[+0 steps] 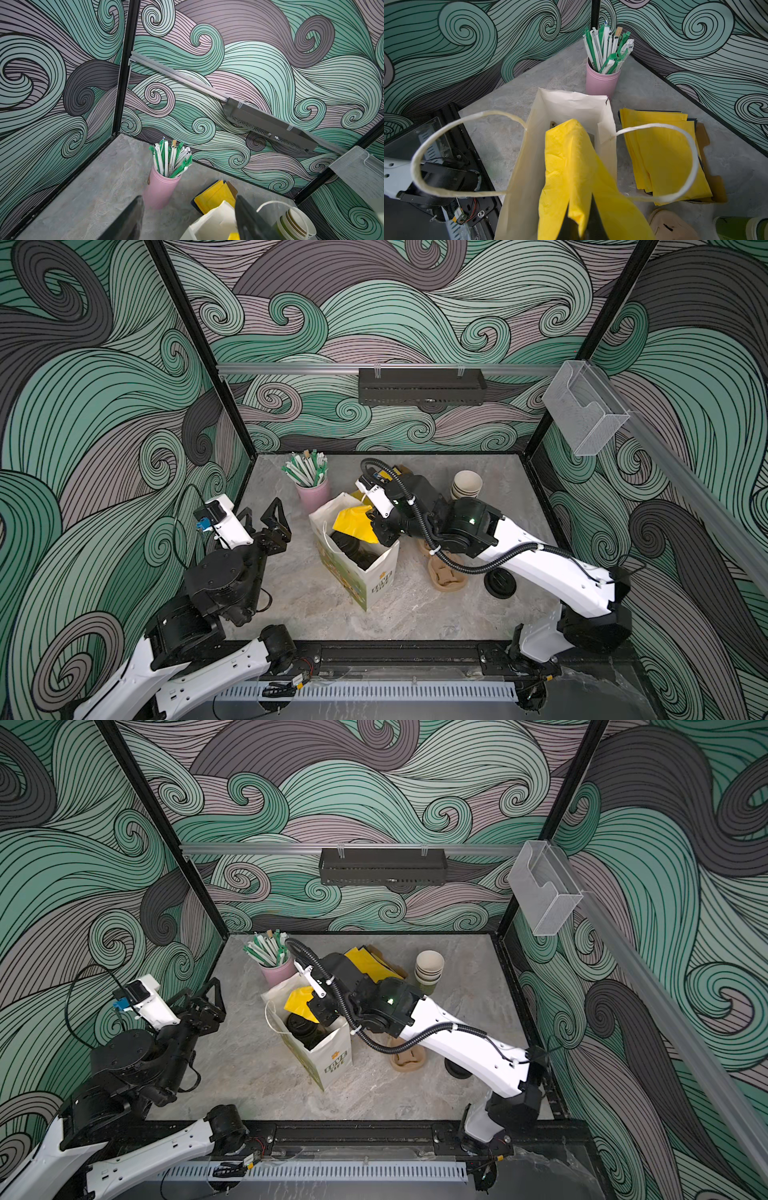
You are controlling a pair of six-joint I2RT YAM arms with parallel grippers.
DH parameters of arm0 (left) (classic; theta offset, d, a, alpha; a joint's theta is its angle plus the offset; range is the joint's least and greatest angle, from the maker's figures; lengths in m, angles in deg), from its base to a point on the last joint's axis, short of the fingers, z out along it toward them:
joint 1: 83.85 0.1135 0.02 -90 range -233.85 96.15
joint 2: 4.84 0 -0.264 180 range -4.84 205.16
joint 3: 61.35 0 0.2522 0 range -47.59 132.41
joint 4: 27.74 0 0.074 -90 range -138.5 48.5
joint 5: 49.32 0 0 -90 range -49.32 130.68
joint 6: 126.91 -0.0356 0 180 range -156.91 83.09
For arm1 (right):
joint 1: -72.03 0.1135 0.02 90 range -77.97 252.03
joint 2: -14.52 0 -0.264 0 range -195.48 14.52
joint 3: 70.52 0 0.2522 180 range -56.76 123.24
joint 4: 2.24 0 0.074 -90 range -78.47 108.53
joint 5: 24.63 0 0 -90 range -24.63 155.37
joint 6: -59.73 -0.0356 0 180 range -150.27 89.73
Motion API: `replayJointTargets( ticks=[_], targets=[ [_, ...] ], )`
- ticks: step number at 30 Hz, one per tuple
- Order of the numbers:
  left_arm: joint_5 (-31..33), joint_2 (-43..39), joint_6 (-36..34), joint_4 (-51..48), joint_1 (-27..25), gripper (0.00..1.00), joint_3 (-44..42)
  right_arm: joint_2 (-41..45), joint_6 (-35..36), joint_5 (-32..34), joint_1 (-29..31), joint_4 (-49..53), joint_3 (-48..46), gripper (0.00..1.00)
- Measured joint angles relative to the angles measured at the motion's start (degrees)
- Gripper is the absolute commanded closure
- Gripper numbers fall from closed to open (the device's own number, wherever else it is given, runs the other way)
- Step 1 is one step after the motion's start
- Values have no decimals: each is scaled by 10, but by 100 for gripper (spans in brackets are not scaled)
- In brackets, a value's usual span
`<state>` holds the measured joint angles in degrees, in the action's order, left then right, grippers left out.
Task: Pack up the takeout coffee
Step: 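Lower the napkin into the white bag with the right gripper while the left withdraws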
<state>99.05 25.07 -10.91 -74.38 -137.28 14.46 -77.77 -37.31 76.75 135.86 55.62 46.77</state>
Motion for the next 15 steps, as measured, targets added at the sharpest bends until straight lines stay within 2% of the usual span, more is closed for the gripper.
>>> replayJointTargets(
  ticks=[6, 15],
  targets=[
    [-1, -20, 2, -10, 0, 29, 0, -52, -47, 2, 10, -3, 7, 100],
    [-1, -23, -24, -11, 0, 29, 1, -78, -99, -9, 27, -14, -10, 100]
  ],
)
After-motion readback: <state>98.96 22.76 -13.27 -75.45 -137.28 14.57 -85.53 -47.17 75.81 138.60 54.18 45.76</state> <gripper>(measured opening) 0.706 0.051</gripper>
